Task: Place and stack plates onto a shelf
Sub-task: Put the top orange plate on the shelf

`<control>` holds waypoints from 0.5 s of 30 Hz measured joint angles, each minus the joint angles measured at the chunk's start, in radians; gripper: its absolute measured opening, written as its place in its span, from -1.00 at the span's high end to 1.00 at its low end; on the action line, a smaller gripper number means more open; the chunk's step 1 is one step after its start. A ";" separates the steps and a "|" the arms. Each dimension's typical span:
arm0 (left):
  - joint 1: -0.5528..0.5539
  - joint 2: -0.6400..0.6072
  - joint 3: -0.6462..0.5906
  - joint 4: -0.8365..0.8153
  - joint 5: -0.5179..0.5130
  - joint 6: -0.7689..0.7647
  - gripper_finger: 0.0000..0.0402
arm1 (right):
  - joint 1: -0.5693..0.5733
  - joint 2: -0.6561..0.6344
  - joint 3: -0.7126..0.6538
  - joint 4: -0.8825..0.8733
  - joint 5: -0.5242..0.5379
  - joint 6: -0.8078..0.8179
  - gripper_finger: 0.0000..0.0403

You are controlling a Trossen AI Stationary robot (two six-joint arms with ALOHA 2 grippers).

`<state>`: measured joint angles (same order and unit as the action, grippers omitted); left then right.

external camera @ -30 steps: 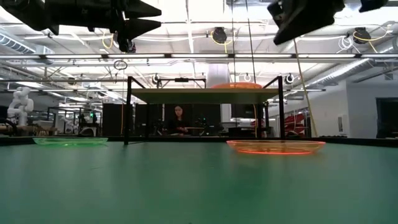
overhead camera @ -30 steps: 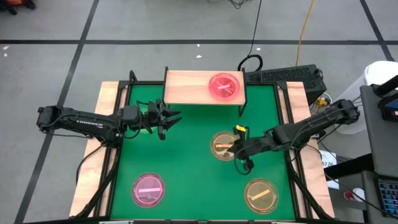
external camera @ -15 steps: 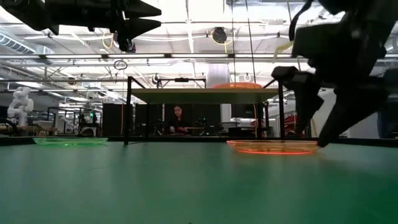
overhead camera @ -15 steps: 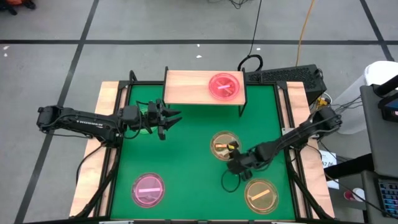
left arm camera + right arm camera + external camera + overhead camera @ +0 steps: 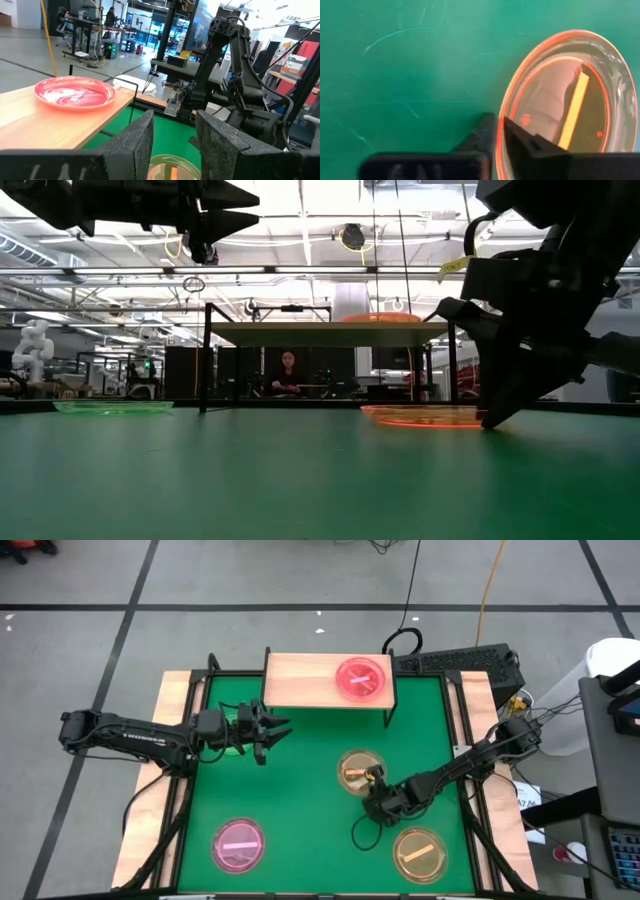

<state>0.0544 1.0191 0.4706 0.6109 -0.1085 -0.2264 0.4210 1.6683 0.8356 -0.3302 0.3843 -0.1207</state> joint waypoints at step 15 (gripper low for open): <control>0.000 0.000 0.000 -0.004 0.000 0.001 0.24 | -0.002 -0.222 0.025 -0.014 0.046 -0.040 1.00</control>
<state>0.0544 1.0191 0.4706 0.6071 -0.1089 -0.2251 0.4192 1.4461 0.8607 -0.3443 0.4301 -0.1608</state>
